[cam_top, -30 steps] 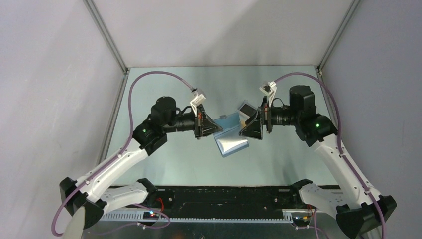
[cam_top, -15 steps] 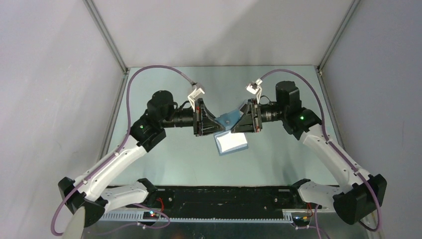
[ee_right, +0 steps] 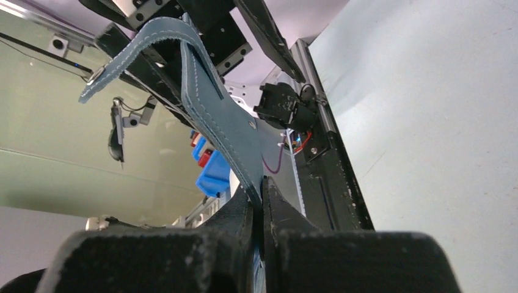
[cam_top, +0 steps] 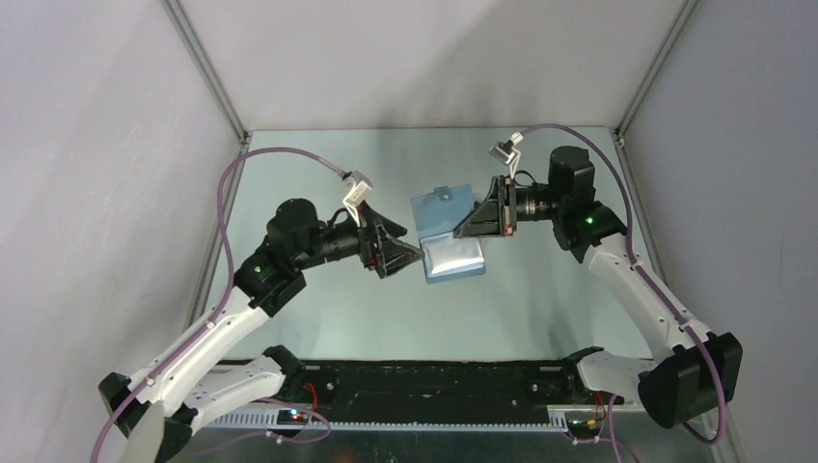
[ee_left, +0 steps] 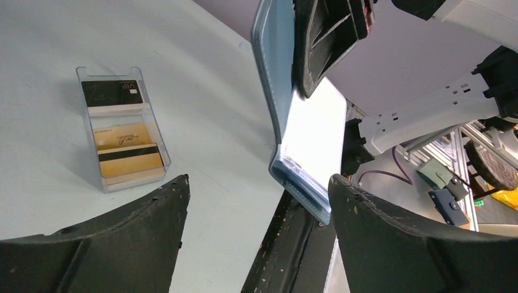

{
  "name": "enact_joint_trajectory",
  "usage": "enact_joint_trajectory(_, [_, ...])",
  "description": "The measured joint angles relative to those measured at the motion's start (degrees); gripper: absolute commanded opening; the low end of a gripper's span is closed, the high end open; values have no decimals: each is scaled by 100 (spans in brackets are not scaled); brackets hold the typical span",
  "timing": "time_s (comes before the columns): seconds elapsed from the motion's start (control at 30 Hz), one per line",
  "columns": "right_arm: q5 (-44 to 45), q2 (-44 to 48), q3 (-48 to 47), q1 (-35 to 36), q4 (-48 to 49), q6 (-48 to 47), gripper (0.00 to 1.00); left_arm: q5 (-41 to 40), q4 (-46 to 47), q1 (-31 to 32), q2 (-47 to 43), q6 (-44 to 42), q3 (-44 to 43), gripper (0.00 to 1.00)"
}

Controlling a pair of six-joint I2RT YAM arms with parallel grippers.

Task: Put the credit cards into the card holder
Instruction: Open the card holder at the center of the board.

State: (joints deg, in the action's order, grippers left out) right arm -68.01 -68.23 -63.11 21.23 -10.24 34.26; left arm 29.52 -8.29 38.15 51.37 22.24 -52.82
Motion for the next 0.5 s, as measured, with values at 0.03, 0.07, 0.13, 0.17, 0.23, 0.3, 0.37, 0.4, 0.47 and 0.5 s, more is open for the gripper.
enact_joint_trajectory(0.03, [-11,0,0,-11,92,133,0,4,2,0,11,24,9,86])
enact_joint_trajectory(0.07, [-24,0,0,-15,151,223,0,4,7,0,17,24,17,86])
enact_joint_trajectory(0.13, [-42,0,0,-42,267,400,0,33,20,0,44,31,33,84])
enact_joint_trajectory(0.17, [-46,0,0,-48,317,487,0,61,28,0,70,31,33,84])
enact_joint_trajectory(0.23, [-50,0,0,-76,433,645,0,90,50,0,120,31,33,83])
enact_joint_trajectory(0.3, [-50,0,0,-103,542,782,0,127,55,0,184,35,33,82])
enact_joint_trajectory(0.37, [-48,0,0,-122,634,890,0,186,83,-4,236,42,50,82])
enact_joint_trajectory(0.4, [-48,0,0,-133,684,944,0,221,92,-4,258,46,61,82])
enact_joint_trajectory(0.47, [-46,0,0,-149,789,1036,0,245,101,-4,273,46,74,82])
enact_joint_trajectory(0.5, [-46,0,0,-153,837,1082,0,260,133,-4,273,46,90,82])
